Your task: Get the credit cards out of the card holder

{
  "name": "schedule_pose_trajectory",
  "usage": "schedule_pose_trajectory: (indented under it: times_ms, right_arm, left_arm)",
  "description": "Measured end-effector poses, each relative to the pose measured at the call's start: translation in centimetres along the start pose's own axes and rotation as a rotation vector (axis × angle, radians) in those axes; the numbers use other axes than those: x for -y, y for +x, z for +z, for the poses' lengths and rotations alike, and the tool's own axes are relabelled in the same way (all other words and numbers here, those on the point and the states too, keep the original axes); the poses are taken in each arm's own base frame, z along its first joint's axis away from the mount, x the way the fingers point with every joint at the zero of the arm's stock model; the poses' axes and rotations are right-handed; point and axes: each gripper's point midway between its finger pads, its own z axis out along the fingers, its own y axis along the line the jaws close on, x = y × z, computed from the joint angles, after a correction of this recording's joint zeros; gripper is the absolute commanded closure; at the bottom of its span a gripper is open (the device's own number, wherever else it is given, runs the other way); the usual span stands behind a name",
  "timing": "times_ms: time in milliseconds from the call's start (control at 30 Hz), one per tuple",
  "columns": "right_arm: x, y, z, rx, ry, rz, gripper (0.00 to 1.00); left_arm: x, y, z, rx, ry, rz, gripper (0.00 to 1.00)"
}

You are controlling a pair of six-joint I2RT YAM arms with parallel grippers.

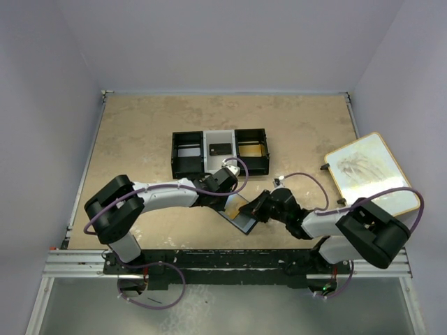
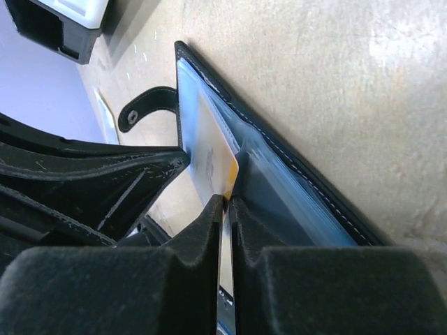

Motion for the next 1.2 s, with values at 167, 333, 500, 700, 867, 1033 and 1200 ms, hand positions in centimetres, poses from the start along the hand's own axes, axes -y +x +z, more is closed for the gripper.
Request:
schedule_pose_trajectory:
  times_ms: [167,333,500,700,867,1033,1200]
  right_arm:
    - [0.5,-0.2,-0.6,0.005,0.003,0.003,0.90]
    - [0.9,-0.4,-1.0,0.013,0.010,-0.002,0.87]
    - [0.7,-0.5,-1.0,0.012,0.001,-0.007,0.79]
    - [0.4,0.0,-0.5,-0.019,-0.015,-0.010,0.78]
    - [0.2,0.2,0.0,-0.032,-0.033,-0.008,0.77]
    - [0.0,0.2,0.2,-0.038,-0.047,-0.007,0.76]
    - [0.0,0.4,0.5,-0.048,-0.054,-0.002,0.76]
  left_arm:
    - [-0.1,0.0,0.0,0.002,-0.005,-0.001,1.00]
    - [-0.1,0.0,0.0,0.005,-0.004,-0.003,1.00]
    - [-0.2,0.0,-0.1,0.002,-0.006,-0.002,0.97]
    - [-0.5,-0.1,-0.9,0.010,-0.016,-0.002,0.85]
    - [0.0,-2.2,-2.5,0.071,0.000,-0.015,0.81]
    - [0.9,-3.8,-3.5,0.126,0.038,-0.040,0.80]
    - [1.4,-3.6,-2.4,0.109,0.054,-0.037,0.81]
